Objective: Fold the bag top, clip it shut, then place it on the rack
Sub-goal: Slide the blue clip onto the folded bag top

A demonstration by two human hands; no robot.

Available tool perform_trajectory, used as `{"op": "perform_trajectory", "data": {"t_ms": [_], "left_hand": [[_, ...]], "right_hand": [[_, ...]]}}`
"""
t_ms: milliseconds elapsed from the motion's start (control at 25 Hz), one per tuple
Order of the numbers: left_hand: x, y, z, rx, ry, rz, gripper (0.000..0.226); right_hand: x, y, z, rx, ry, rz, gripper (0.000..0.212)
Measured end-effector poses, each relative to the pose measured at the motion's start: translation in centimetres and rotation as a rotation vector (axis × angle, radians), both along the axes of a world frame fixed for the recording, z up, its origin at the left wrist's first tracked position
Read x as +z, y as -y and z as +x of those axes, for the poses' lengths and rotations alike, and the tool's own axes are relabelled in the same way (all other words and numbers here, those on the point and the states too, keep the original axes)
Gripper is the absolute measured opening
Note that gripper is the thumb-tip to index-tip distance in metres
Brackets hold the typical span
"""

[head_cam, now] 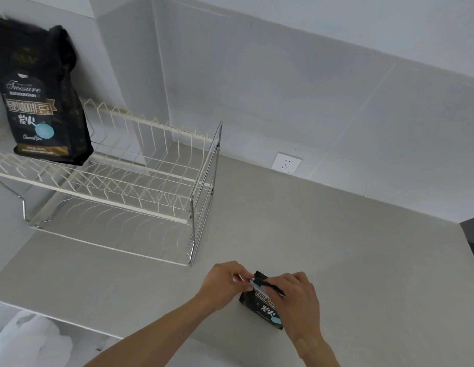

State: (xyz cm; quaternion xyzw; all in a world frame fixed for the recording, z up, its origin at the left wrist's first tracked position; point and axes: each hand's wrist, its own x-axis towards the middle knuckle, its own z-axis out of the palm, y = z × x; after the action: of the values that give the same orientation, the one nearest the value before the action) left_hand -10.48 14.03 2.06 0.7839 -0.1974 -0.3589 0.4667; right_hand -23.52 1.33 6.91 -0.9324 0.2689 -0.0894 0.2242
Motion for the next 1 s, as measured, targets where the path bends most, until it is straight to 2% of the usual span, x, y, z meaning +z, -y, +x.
{"op": "perform_trajectory", "data": {"t_ms": [120, 280, 440, 560, 640, 720, 800, 880, 1000], "left_hand": [[0.2, 0.2, 0.5, -0.035, -0.034, -0.007, 0.018], [0.1, 0.8, 1.4, -0.122, -0.04, -0.013, 0.028], [0.3, 2.0, 0.8, -0.199, 0.052, 0.0, 0.014], [0.5, 1.7, 1.1, -0.269, 0.079, 0.024, 0.014], [0.8, 1.3, 1.3, -0.326, 0.108, 0.07, 0.017], [1.5, 1.5, 1.5, -0.402, 0.229, 0.133, 0.022], [2.2, 1.9, 1.6, -0.513, 0.35, 0.166, 0.028], [3.1, 2.6, 1.6, -0.592, 0.393, 0.16, 0.034], [4.2, 4.1, 0.9, -0.724, 0.475, 0.114, 0.038]], "right_hand": [[-0.3, 0.0, 0.2, -0.053, 0.031, 0.09, 0.008], [-0.8, 0.3, -0.1, -0.059, 0.062, 0.091, 0.012], [-1.0, 0.7, -0.1, -0.081, 0.11, 0.072, 0.007], [-1.1, 0.5, -0.5, -0.06, 0.092, 0.096, 0.003], [-0.9, 0.5, -0.9, -0.015, 0.058, 0.079, 0.01], [-1.0, 1.1, -1.8, 0.006, 0.022, 0.069, 0.019], [-1.5, 1.7, -3.6, -0.11, -0.009, 0.197, 0.027], [-2.2, 2.3, -5.9, -0.258, 0.022, 0.393, 0.039], [-3.3, 2.4, -7.7, -0.336, 0.107, 0.487, 0.043]]}}
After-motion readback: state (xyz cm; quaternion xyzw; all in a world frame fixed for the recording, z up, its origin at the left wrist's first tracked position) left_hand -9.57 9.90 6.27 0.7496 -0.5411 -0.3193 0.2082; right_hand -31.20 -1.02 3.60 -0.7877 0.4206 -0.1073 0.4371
